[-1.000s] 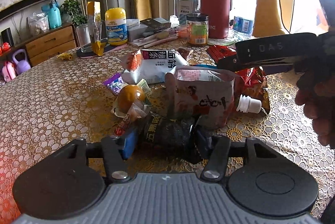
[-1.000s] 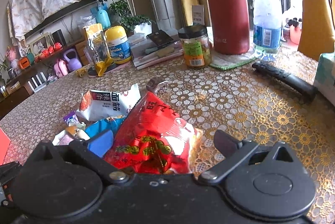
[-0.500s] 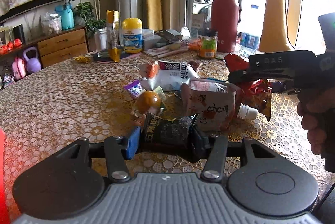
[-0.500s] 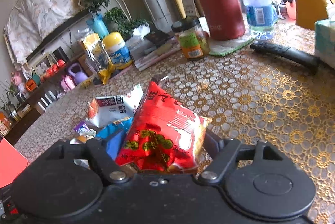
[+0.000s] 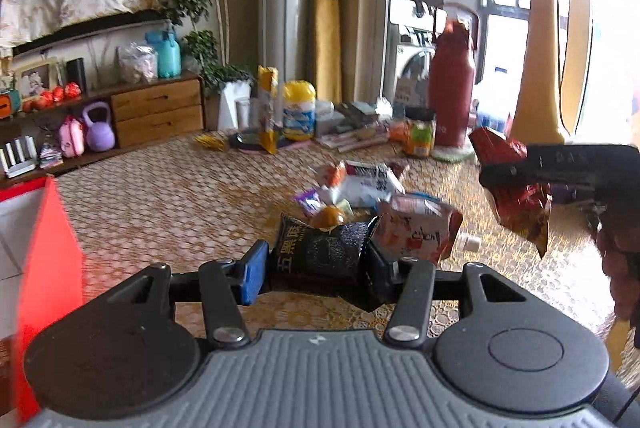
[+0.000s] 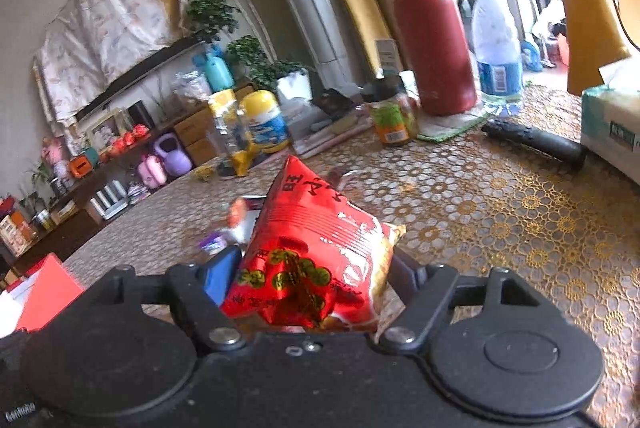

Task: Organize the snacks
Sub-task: 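Carry both packets over the box and open both grippers to release them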

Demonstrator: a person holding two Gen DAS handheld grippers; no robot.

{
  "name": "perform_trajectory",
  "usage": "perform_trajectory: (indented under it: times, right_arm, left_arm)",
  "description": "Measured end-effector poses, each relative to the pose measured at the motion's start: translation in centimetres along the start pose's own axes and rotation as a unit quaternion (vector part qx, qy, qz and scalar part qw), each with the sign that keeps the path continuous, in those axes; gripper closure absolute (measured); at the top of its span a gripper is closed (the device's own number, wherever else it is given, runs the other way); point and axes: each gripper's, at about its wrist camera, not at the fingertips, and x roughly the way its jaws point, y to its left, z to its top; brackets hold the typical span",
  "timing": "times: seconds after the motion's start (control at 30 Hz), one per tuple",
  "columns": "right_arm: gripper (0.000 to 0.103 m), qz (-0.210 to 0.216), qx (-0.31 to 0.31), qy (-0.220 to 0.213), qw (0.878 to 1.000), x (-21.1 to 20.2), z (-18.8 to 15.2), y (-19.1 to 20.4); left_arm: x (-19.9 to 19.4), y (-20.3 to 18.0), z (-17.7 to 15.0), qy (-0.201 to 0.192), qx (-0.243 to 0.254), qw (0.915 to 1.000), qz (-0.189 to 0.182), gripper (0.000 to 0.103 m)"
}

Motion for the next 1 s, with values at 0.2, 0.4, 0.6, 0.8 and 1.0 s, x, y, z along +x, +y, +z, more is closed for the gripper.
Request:
perform_trajectory:
  times: [0.2, 0.4, 0.6, 0.8, 1.0]
  right_arm:
    - [0.026, 0.024, -0.022, -0.001, 0.999, -2.8, -0.1, 2.9]
    - [0.026, 0.052, -0.048, 0.002, 0.998, -4.8, 0.4, 6.1]
    - [0.026, 0.077, -0.079, 0.006, 0.994, -6.0, 0.9, 9.2]
    - [0.026, 0.112, -0.111, 0.017, 0.987, -6.5, 0.6, 12.8]
    - [0.026, 0.157, -0.145, 0.030, 0.976, -6.5, -0.2, 17.0]
  left_arm:
    - [-4.9, 1.5, 1.2, -0.027, -0.011, 0.9994, 0.018, 0.052]
    - [-8.9, 3.5, 1.7, -0.041, -0.021, 0.9980, 0.044, 0.052]
    - [-11.6, 5.5, 1.8, -0.046, -0.023, 0.9963, 0.069, 0.051]
    - [-14.0, 7.4, 1.3, -0.049, -0.032, 0.9938, 0.095, 0.052]
    - [-15.6, 9.5, 0.6, -0.053, -0.049, 0.9902, 0.120, 0.051]
